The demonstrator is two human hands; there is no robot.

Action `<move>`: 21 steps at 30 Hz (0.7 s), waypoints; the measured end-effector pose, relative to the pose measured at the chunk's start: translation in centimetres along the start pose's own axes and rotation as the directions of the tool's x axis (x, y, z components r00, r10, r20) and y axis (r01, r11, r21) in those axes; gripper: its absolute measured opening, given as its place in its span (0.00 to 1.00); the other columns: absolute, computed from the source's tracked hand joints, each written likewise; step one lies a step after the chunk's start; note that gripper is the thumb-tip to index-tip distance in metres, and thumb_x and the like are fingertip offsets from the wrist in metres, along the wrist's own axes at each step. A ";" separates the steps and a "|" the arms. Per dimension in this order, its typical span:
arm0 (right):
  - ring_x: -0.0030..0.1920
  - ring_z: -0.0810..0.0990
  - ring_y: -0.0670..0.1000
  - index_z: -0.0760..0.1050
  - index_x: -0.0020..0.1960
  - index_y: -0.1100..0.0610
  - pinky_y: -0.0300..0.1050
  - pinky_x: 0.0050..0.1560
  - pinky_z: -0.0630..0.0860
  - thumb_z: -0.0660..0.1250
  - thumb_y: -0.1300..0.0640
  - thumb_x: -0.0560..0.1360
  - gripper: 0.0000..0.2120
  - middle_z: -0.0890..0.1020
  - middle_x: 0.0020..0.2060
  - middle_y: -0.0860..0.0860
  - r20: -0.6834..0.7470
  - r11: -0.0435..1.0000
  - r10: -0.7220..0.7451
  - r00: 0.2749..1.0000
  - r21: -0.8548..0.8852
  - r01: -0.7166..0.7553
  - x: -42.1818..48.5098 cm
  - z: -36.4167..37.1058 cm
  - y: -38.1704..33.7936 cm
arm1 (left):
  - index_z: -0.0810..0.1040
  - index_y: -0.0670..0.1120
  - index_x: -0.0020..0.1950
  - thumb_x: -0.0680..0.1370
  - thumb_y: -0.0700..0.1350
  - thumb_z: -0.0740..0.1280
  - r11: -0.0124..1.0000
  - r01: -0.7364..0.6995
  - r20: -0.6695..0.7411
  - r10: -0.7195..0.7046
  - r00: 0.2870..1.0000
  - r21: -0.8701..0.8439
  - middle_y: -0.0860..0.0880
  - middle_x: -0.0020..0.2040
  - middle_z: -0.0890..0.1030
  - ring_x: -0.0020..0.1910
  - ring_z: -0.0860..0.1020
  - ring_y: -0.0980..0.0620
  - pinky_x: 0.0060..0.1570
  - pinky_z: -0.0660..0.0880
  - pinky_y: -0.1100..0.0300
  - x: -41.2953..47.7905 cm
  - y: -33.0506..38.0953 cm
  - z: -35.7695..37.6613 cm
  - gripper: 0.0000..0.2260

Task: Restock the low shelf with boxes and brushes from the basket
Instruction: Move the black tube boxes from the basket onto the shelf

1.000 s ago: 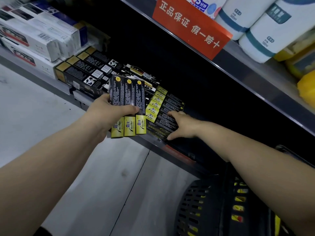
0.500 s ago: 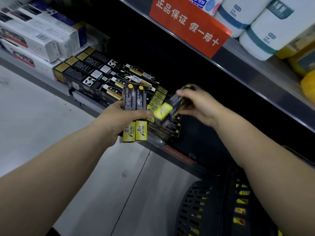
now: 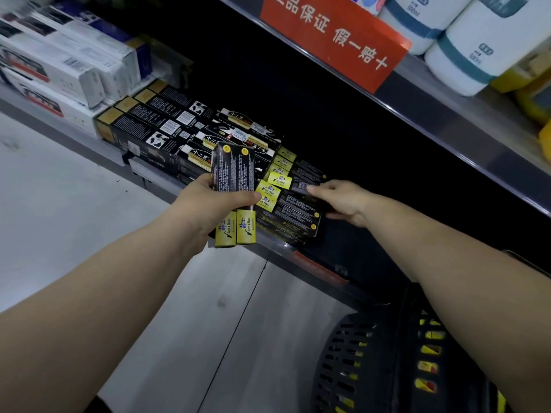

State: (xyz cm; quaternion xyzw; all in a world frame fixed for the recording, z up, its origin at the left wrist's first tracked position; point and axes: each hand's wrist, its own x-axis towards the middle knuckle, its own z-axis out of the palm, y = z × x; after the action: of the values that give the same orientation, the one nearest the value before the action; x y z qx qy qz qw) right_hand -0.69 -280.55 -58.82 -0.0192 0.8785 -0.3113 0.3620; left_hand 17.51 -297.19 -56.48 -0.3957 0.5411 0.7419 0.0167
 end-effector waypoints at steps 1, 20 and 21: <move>0.58 0.74 0.50 0.73 0.56 0.54 0.44 0.52 0.74 0.69 0.48 0.73 0.15 0.76 0.59 0.53 0.030 0.998 0.003 1.000 -0.068 -0.001 0.0 0.1 0.2 | 0.75 0.47 0.57 0.65 0.44 0.77 1.000 -0.001 0.004 0.001 1.000 0.004 0.46 0.48 0.83 0.47 0.81 0.45 0.51 0.78 0.47 0.0 0.0 0.0 0.22; 0.58 0.79 0.50 0.66 0.67 0.44 0.46 0.58 0.77 0.65 0.50 0.76 0.20 0.78 0.58 0.48 0.404 0.897 -0.421 0.812 0.318 0.306 -6.0 1.8 -6.0 | 0.79 0.45 0.53 0.60 0.48 0.75 0.995 0.100 0.300 -0.086 0.950 -0.030 0.47 0.42 0.85 0.38 0.83 0.50 0.33 0.78 0.58 -0.6 0.5 0.8 0.22; 0.55 0.81 0.50 0.67 0.66 0.47 0.44 0.56 0.79 0.64 0.53 0.76 0.19 0.80 0.55 0.49 0.416 0.896 -0.421 0.806 0.329 0.298 -6.1 1.9 -6.0 | 0.79 0.45 0.51 0.61 0.48 0.74 0.994 0.110 0.333 -0.095 0.938 -0.027 0.47 0.40 0.84 0.35 0.83 0.51 0.28 0.77 0.60 -0.8 0.6 0.9 0.20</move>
State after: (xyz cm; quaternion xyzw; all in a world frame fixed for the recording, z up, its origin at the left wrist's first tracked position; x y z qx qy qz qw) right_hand 3.86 -284.83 -52.68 -0.2170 0.6961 -0.4672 0.5001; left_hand 17.29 -296.38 -55.48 -0.2933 0.4922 0.8081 0.1369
